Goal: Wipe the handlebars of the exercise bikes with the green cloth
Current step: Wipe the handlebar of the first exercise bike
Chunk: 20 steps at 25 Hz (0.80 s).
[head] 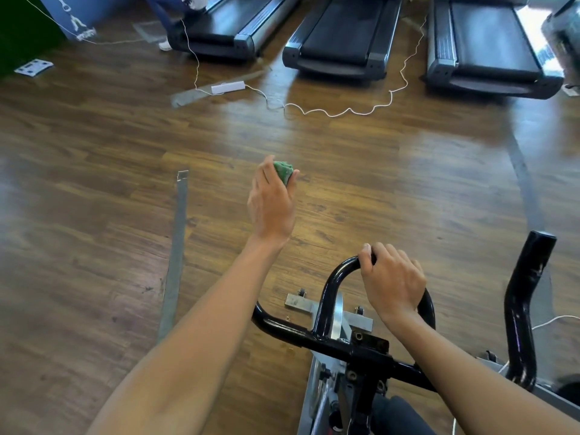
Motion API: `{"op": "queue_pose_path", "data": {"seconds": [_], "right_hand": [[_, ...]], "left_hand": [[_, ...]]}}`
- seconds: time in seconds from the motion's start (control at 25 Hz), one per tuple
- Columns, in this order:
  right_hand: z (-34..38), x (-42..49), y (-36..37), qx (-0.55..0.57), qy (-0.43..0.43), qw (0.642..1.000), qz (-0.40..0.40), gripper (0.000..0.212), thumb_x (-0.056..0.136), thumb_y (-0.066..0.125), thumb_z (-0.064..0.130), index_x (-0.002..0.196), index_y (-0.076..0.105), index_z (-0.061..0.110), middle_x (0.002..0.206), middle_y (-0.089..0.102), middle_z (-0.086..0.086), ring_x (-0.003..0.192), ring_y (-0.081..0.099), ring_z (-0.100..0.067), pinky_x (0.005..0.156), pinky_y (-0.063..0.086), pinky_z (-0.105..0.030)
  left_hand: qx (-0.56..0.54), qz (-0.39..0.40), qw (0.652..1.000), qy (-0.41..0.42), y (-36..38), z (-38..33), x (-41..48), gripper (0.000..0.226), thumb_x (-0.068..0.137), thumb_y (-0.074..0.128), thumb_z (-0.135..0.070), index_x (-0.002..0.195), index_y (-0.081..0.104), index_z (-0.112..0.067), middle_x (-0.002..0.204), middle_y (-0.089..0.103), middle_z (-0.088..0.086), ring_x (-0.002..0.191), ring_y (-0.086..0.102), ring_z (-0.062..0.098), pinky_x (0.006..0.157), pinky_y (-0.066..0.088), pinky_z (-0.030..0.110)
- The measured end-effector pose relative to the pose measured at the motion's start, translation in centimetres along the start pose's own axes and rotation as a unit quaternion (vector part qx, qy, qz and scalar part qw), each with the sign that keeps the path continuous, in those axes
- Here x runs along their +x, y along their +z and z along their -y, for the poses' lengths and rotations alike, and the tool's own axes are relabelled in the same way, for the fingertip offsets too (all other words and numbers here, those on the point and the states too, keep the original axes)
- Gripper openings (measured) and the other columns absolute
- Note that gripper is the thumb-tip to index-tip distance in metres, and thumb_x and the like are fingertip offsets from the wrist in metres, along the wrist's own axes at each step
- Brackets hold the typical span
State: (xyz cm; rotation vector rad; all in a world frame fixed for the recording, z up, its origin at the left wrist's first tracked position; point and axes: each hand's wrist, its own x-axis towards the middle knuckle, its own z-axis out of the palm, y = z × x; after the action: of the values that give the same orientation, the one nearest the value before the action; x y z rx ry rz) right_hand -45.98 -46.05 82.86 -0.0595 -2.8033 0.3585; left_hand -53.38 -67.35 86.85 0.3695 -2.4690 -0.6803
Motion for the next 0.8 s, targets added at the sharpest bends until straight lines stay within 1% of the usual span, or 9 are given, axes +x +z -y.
{"op": "queue_pose_path", "data": {"seconds": [0.04,0.16,0.2,0.28,0.4,0.52,0.64,0.72,0.8], "right_hand": [[0.0,0.0,0.1,-0.001,0.000,1.000,0.000,0.040,0.099,0.047,0.033,0.062,0.059,0.023,0.062,0.060,0.008,0.058,0.049,-0.013,0.060,0.035,-0.030],[-0.1,0.0,0.1,0.000,-0.001,1.000,-0.004,0.039,0.098,0.047,0.033,0.061,0.058,0.023,0.061,0.059,0.009,0.057,0.047,-0.012,0.058,0.034,-0.029],[-0.1,0.1,0.0,0.002,-0.004,1.000,-0.002,0.039,0.098,0.048,0.033,0.062,0.058,0.023,0.061,0.058,0.009,0.057,0.048,-0.013,0.058,0.034,-0.029],[-0.1,0.0,0.1,0.001,-0.004,1.000,0.004,0.040,0.098,0.046,0.035,0.062,0.059,0.023,0.062,0.059,0.009,0.057,0.050,-0.014,0.058,0.037,-0.029],[-0.1,0.1,0.1,-0.001,-0.004,1.000,0.005,0.042,0.098,0.042,0.036,0.062,0.060,0.022,0.062,0.060,0.007,0.058,0.053,-0.015,0.058,0.039,-0.030],[0.0,0.0,0.2,-0.003,-0.010,1.000,0.000,0.042,0.098,0.042,0.035,0.063,0.061,0.021,0.062,0.061,0.006,0.058,0.053,-0.016,0.057,0.032,-0.030],[-0.1,0.0,0.1,-0.001,-0.013,1.000,0.006,0.042,0.098,0.043,0.034,0.065,0.063,0.020,0.064,0.063,0.005,0.059,0.054,-0.018,0.058,0.031,-0.029],[-0.1,0.0,0.1,0.007,-0.016,1.000,0.022,0.041,0.100,0.043,0.035,0.068,0.065,0.020,0.068,0.065,0.004,0.062,0.057,-0.018,0.060,0.036,-0.030],[-0.2,-0.2,0.0,0.017,-0.019,0.999,0.032,0.042,0.101,0.042,0.036,0.072,0.067,0.019,0.072,0.067,0.003,0.066,0.059,-0.020,0.062,0.037,-0.030]], "left_hand": [[-0.010,-0.004,1.000,0.008,0.0,0.3,-0.2,0.061,0.099,0.043,-0.051,0.137,0.046,-0.003,0.122,0.060,0.014,0.107,0.062,0.031,0.077,0.056,0.046],[0.024,-0.020,0.999,-0.007,0.4,0.4,-2.0,0.065,0.102,0.042,-0.048,0.144,0.037,0.000,0.129,0.056,0.017,0.113,0.059,0.032,0.085,0.056,0.043],[0.030,-0.016,0.999,-0.021,0.4,0.5,-3.0,0.066,0.102,0.040,-0.049,0.146,0.034,0.000,0.130,0.055,0.018,0.114,0.059,0.032,0.086,0.056,0.044],[0.031,0.006,0.998,-0.045,0.0,0.9,-4.7,0.068,0.101,0.038,-0.050,0.147,0.029,-0.002,0.129,0.055,0.018,0.111,0.060,0.031,0.083,0.056,0.046],[0.043,0.021,0.997,-0.065,-0.5,0.5,-4.6,0.070,0.099,0.035,-0.053,0.148,0.029,-0.003,0.129,0.054,0.019,0.111,0.059,0.033,0.082,0.055,0.048],[0.056,0.027,0.995,-0.078,-0.4,-0.5,-3.5,0.070,0.099,0.033,-0.053,0.147,0.031,-0.003,0.129,0.055,0.020,0.110,0.059,0.035,0.080,0.054,0.050],[0.094,0.072,0.989,-0.088,-1.2,0.5,-5.4,0.070,0.099,0.038,-0.052,0.148,0.029,-0.002,0.128,0.056,0.020,0.107,0.060,0.037,0.080,0.054,0.050],[0.142,0.114,0.978,-0.098,-2.3,1.5,-7.5,0.070,0.100,0.041,-0.050,0.149,0.025,-0.002,0.131,0.054,0.019,0.111,0.059,0.035,0.085,0.051,0.049],[0.190,0.150,0.962,-0.123,-3.5,2.0,-9.2,0.069,0.102,0.040,-0.049,0.150,0.023,-0.002,0.134,0.052,0.019,0.115,0.056,0.034,0.089,0.048,0.047]]}}
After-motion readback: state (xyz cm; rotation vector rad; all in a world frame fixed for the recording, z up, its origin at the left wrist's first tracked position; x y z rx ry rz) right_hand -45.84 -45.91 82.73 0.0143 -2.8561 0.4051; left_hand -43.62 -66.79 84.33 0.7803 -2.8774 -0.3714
